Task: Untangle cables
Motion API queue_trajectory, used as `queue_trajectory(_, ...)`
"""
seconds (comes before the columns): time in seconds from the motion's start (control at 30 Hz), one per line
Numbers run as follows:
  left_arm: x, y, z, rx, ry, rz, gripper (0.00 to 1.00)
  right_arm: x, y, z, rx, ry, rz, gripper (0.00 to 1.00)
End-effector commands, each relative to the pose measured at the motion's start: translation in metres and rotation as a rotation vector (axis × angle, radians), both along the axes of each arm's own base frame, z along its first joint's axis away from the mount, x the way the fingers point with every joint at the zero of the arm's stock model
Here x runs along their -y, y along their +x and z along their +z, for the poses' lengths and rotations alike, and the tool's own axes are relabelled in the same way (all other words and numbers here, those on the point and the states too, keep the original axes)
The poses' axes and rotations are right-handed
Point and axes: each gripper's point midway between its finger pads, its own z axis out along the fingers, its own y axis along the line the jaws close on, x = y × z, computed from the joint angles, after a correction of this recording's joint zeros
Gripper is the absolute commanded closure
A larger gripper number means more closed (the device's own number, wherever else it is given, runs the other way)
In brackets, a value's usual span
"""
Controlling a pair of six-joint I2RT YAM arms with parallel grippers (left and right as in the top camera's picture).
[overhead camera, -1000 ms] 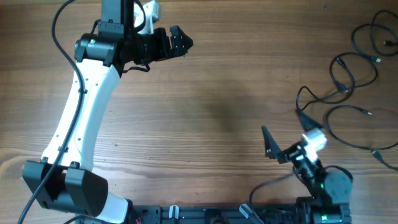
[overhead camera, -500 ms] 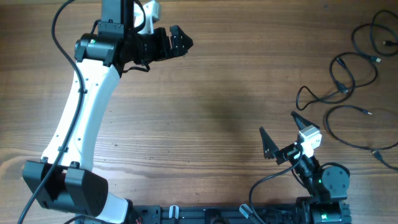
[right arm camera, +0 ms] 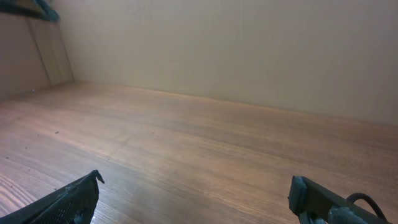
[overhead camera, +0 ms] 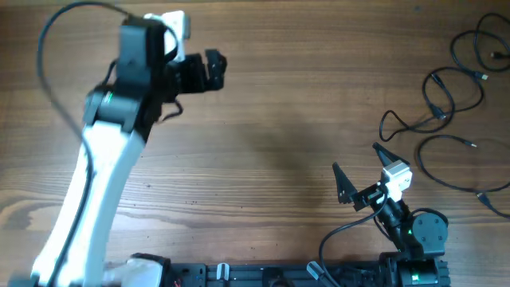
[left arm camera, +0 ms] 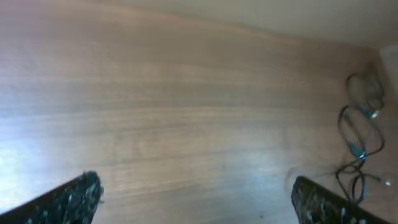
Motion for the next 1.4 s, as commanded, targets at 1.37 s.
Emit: queue_trajectory(1.37, -0.093, -0.148, -0.117, 0.640, 0.001, 0.239, 0.00, 0.000, 0.000, 0.001, 0.003, -0.001, 0.001, 0.00)
